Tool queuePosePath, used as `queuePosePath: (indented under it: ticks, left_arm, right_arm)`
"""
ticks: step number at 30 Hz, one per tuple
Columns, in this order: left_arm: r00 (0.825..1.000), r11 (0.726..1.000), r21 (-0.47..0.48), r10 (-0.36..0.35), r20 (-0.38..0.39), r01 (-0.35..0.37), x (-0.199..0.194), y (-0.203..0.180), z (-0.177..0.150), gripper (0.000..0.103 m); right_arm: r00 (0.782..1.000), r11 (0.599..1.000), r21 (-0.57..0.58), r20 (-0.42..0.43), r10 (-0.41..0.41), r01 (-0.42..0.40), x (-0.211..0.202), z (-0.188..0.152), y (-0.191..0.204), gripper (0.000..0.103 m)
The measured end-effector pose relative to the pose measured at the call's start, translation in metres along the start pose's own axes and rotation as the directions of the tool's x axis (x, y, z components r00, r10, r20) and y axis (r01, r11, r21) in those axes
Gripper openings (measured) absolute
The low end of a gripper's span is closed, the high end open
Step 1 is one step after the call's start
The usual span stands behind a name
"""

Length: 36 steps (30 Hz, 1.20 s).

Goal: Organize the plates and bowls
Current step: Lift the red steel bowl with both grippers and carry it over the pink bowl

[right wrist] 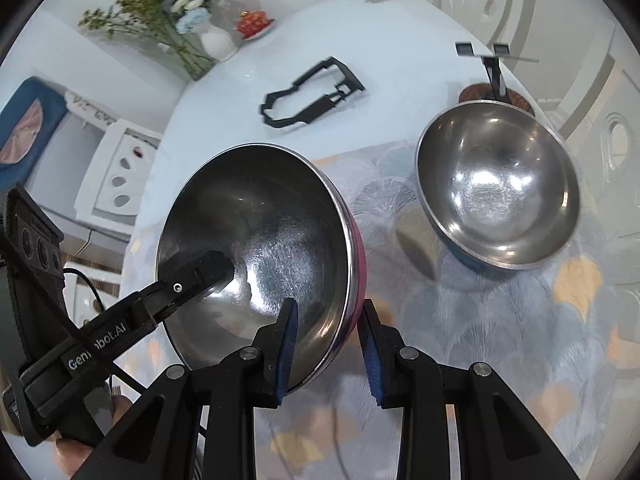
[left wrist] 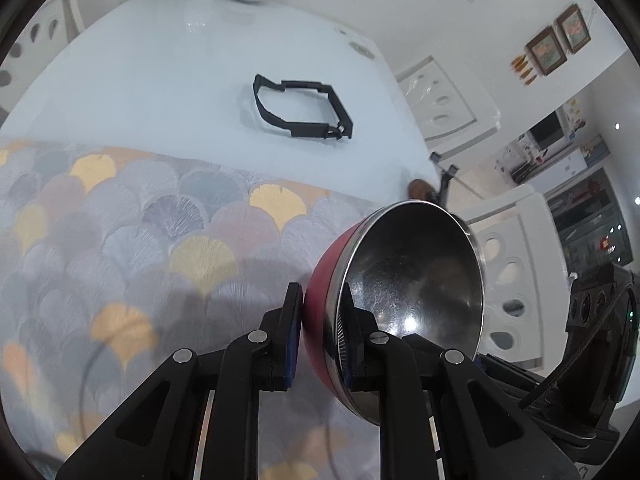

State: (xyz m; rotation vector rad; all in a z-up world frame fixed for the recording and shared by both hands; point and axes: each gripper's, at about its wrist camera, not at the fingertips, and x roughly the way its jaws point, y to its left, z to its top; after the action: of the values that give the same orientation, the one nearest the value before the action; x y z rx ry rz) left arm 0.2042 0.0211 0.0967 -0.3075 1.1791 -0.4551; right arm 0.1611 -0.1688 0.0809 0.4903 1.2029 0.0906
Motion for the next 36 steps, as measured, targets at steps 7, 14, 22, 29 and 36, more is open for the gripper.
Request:
queuePosePath:
  ticks: [7, 14, 22, 29, 36]
  left_arm:
    - [0.998, 0.999, 0.001, -0.032, 0.049, 0.032, -0.051, -0.008, -0.035, 0.013]
    - [0.995, 0.999, 0.025, -0.041, 0.087, 0.039, -0.099, -0.023, -0.085, 0.013]
    - [0.992, 0.997, 0.027, -0.08, 0.096, 0.078, -0.134, -0.034, -0.142, 0.013]
    - [0.99, 0.994, 0.034, -0.107, 0.094, 0.104, -0.149, -0.042, -0.18, 0.013]
    - [0.995, 0.993, 0.116, -0.032, 0.09, 0.022, -0.139, -0.059, -0.215, 0.013]
  right_arm:
    - [1.0, 0.998, -0.062, 0.03, 0.009, -0.007, -0.046, -0.043, 0.024, 0.03]
    - [1.0, 0.997, -0.071, 0.029, -0.002, 0.004, -0.085, -0.092, 0.037, 0.03]
    - [0.999, 0.999, -0.053, 0.05, -0.003, 0.006, -0.131, -0.144, 0.037, 0.031]
    - [0.997, 0.997, -0.065, 0.067, -0.03, 0.035, -0.155, -0.185, 0.035, 0.031]
    - [0.998, 0.998, -0.015, 0.006, -0.061, 0.062, -0.144, -0.216, 0.013, 0.031]
